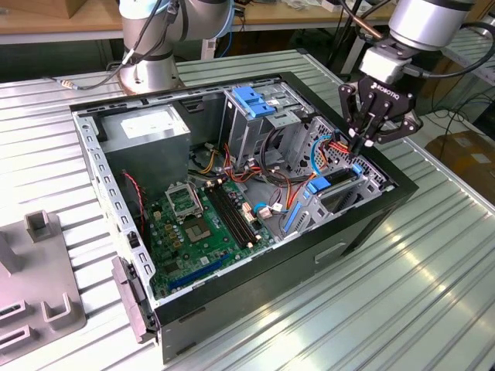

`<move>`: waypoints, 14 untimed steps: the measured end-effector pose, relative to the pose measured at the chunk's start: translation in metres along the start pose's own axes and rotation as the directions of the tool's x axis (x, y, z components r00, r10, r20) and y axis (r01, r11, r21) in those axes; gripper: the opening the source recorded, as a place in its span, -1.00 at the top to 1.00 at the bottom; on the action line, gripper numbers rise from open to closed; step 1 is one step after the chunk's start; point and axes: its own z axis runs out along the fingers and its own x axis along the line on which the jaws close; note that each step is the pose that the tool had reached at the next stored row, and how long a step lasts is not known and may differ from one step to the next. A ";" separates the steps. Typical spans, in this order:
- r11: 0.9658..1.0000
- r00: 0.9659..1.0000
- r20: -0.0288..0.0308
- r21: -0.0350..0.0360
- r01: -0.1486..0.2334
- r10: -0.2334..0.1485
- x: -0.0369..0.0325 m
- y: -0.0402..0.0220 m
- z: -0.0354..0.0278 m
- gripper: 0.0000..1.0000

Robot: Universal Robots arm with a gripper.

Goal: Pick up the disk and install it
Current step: 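Insert the first disk wire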

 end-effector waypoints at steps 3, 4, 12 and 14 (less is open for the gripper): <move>0.999 0.999 0.000 -0.003 -0.034 0.034 -0.0002 0.0007 0.0000 0.66; 0.999 0.999 0.001 -0.004 -0.052 0.052 -0.0002 0.0009 0.0000 0.66; 0.987 0.987 0.003 -0.012 -0.161 0.161 -0.0010 0.0038 0.0023 0.66; 0.987 0.987 0.003 -0.012 -0.163 0.163 -0.0019 0.0079 0.0028 0.66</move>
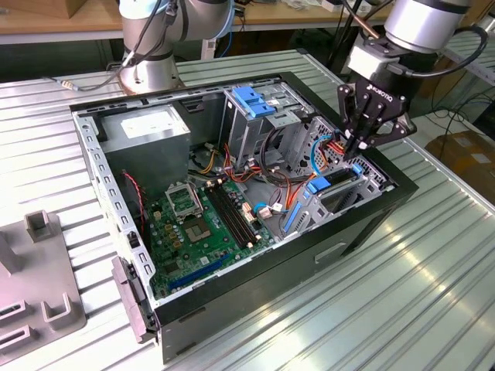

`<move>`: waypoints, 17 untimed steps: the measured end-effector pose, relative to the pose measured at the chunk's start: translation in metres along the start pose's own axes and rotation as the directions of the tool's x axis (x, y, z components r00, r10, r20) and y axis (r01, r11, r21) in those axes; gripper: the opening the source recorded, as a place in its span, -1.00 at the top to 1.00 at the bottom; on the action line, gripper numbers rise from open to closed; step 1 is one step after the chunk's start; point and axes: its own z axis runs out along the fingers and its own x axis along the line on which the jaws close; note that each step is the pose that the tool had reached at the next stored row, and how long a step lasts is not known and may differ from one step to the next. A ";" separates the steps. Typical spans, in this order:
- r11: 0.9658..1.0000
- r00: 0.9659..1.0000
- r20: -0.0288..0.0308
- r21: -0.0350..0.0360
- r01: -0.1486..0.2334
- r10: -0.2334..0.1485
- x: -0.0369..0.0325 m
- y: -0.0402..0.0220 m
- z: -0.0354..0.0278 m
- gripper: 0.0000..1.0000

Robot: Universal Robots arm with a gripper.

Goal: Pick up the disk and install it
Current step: 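Insert the first disk wire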

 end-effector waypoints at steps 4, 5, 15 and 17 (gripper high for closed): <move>1.000 1.000 0.008 -0.001 -0.024 0.024 -0.0004 0.0031 0.0039 0.66; 0.999 0.999 0.012 -0.001 -0.033 0.033 -0.0005 0.0031 0.0046 0.66; 0.999 0.998 0.054 -0.002 -0.043 0.043 0.0069 0.0036 0.0085 0.66; 0.999 0.998 0.055 -0.002 -0.043 0.043 0.0069 0.0036 0.0086 0.66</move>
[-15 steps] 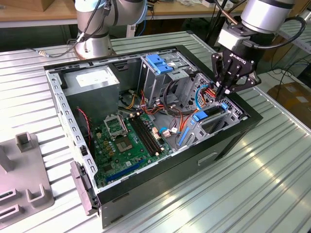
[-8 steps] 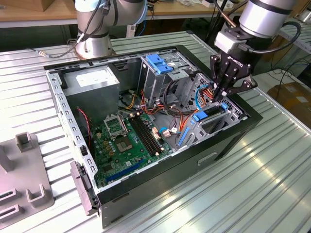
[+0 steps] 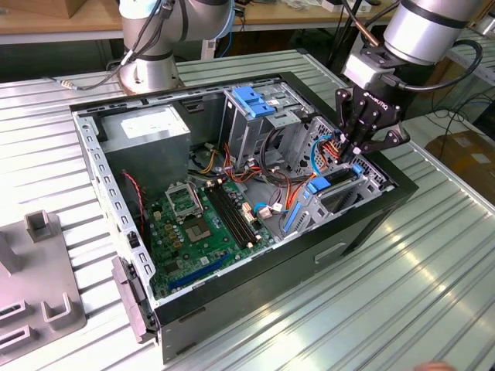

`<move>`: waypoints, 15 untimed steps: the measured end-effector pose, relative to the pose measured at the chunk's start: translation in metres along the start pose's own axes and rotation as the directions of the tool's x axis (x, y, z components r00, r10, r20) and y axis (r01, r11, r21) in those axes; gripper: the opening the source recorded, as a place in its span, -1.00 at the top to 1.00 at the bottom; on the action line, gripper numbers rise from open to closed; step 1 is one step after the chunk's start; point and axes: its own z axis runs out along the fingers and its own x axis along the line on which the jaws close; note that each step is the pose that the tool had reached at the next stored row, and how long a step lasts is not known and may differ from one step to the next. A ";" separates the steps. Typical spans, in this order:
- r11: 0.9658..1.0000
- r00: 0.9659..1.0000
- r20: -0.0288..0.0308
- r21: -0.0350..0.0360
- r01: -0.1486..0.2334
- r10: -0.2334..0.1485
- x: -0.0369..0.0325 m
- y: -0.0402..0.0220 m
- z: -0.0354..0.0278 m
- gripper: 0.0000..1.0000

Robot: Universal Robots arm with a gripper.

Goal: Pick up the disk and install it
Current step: 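Insert the first disk wire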

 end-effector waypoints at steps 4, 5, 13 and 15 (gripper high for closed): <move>1.000 1.000 0.000 0.000 0.000 0.000 0.0000 0.0000 0.0000 0.66; 1.000 1.000 0.000 0.000 0.000 0.000 0.0000 0.0000 0.0000 0.66; 1.000 1.000 0.001 0.031 -0.001 0.001 0.0001 0.0010 0.0005 0.66; 0.999 1.000 0.001 0.034 0.000 0.000 0.0005 0.0028 0.0006 0.66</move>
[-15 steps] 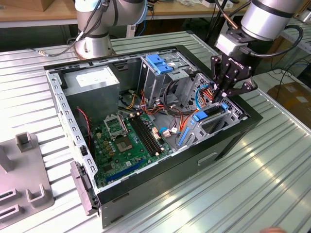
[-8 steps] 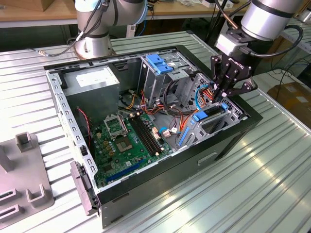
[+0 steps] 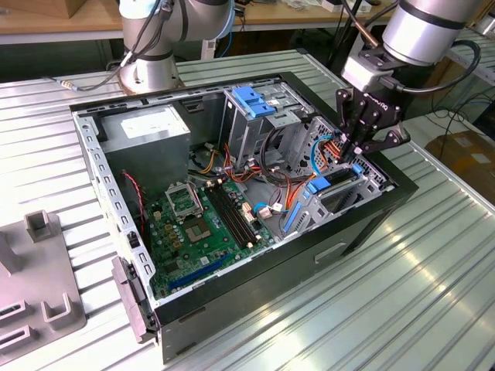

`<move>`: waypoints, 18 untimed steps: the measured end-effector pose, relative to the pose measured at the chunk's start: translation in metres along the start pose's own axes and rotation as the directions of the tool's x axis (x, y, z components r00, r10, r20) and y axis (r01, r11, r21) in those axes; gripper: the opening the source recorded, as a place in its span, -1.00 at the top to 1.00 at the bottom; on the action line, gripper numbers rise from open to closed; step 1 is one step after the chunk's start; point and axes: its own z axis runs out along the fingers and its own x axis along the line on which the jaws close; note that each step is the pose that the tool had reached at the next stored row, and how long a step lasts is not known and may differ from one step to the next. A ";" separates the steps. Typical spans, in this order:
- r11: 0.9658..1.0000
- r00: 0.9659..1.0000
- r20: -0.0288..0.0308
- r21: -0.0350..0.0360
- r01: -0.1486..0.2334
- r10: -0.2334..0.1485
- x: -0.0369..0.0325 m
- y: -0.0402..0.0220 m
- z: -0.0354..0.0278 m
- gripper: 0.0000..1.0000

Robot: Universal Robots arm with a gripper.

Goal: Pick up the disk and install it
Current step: 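Insert the first disk wire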

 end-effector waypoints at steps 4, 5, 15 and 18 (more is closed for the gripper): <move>1.000 1.000 0.000 0.001 0.001 -0.001 0.0062 0.0023 0.0015 0.66; 1.000 1.000 0.000 0.001 0.000 0.000 0.0074 0.0026 0.0019 0.66; 1.000 1.000 0.000 0.001 0.009 -0.009 0.0093 0.0057 0.0070 0.66; 1.000 1.000 0.000 0.001 0.009 -0.009 0.0101 0.0057 0.0074 0.66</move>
